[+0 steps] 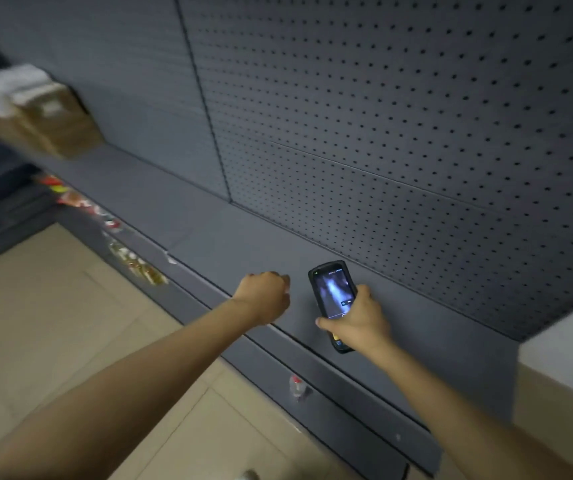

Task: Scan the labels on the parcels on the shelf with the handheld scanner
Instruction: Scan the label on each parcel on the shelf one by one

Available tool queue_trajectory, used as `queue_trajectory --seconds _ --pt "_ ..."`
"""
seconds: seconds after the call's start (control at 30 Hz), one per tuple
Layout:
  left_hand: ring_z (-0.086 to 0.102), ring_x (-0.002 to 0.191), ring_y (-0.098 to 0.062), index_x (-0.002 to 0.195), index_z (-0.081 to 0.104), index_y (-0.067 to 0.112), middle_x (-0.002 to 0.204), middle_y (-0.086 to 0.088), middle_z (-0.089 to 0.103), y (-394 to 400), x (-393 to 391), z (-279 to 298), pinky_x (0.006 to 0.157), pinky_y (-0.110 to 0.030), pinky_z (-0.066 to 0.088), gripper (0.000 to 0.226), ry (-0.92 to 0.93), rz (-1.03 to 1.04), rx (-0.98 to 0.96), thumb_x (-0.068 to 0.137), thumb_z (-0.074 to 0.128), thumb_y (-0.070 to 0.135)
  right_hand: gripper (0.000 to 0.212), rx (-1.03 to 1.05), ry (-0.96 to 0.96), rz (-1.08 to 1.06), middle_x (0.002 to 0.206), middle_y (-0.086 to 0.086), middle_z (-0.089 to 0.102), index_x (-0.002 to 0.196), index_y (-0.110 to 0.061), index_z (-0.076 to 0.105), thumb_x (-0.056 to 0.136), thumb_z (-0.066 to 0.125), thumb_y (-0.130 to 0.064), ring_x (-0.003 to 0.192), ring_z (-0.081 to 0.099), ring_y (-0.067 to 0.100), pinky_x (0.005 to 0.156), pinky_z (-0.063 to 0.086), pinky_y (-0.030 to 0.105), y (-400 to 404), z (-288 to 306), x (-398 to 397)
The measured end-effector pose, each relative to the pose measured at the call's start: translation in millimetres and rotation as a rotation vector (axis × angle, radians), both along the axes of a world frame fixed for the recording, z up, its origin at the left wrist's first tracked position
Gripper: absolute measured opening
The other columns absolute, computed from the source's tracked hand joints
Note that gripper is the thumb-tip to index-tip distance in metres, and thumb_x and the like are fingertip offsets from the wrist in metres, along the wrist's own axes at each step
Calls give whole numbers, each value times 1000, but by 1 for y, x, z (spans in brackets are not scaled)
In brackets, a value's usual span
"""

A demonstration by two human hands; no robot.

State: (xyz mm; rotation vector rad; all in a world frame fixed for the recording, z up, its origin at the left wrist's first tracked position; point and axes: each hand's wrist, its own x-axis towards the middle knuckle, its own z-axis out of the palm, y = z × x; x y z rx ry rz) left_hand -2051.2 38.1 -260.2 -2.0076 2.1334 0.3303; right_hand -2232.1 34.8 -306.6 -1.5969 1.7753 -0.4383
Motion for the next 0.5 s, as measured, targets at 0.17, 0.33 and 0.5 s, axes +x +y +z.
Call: queue_trajectory --seconds 0.17,0.33,0.5 --pt "57 108 -35 123 53 12 123 -14 58 37 80 16 84 -36 44 33 23 181 -54 97 40 27 71 5 -28 127 99 3 63 103 -17 41 55 84 -46 80 68 25 64 57 33 8 23 83" --pt "61 101 -35 116 55 12 115 -13 61 79 159 31 79 -37 48 29 20 356 -108 95 40 25 64 16 -163 276 91 1 61 106 -10 44 64 88 -30 55 58 4 40 43 14 20 41 162" --pt "62 98 -33 114 58 14 114 -12 63 124 234 37 79 -37 50 29 37 526 -158 95 40 26 70 87 -249 384 96 2 62 110 -10 47 59 90 -32 67 65 12 52 55 25 43 56 245"
